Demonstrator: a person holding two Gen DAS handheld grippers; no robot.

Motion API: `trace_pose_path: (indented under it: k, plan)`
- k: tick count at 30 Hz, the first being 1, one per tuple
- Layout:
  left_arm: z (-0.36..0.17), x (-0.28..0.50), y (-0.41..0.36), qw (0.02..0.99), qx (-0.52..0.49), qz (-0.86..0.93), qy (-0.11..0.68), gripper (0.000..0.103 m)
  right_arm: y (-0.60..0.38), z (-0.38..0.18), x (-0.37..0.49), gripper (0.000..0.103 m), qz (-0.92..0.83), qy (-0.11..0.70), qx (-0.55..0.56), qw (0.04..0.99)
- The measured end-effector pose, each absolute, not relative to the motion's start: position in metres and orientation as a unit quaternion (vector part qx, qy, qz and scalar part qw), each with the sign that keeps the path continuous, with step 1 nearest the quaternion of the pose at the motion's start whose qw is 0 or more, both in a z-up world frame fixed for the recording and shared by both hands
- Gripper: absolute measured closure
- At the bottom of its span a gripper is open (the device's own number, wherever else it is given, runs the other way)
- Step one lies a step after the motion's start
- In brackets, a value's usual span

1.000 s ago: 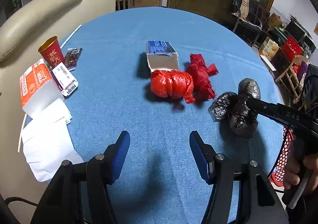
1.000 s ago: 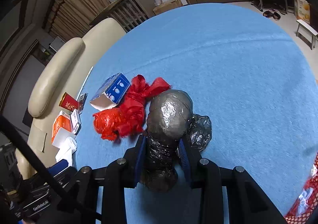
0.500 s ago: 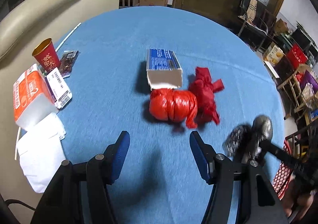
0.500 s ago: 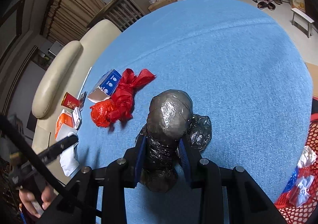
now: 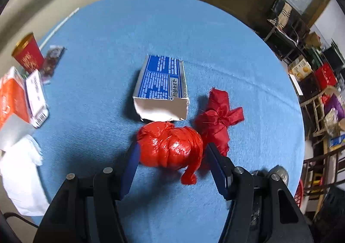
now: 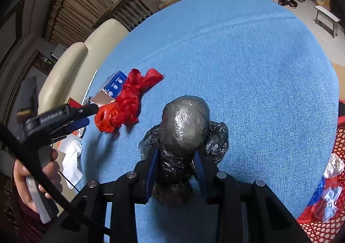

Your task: Collect trash

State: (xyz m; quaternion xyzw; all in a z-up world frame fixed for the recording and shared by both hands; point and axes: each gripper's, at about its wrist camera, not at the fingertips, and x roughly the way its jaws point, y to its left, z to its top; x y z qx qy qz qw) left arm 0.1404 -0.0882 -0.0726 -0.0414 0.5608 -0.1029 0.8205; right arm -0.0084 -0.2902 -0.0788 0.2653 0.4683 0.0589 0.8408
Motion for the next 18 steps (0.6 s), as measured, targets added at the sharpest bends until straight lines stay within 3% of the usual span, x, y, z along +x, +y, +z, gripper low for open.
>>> trace_pose_path:
  k: [8, 18]
  plan:
    - [-0.085, 0.140, -0.085, 0.822, -0.049, -0.098, 0.559, 0.040, -0.287, -0.080, -0.008, 0.067, 0.058, 0.470, 0.258, 0.842]
    - [-0.081, 0.116, -0.075, 0.832, -0.033, -0.121, 0.540, 0.058, -0.285, -0.080, -0.007, 0.067, 0.054, 0.470, 0.251, 0.844]
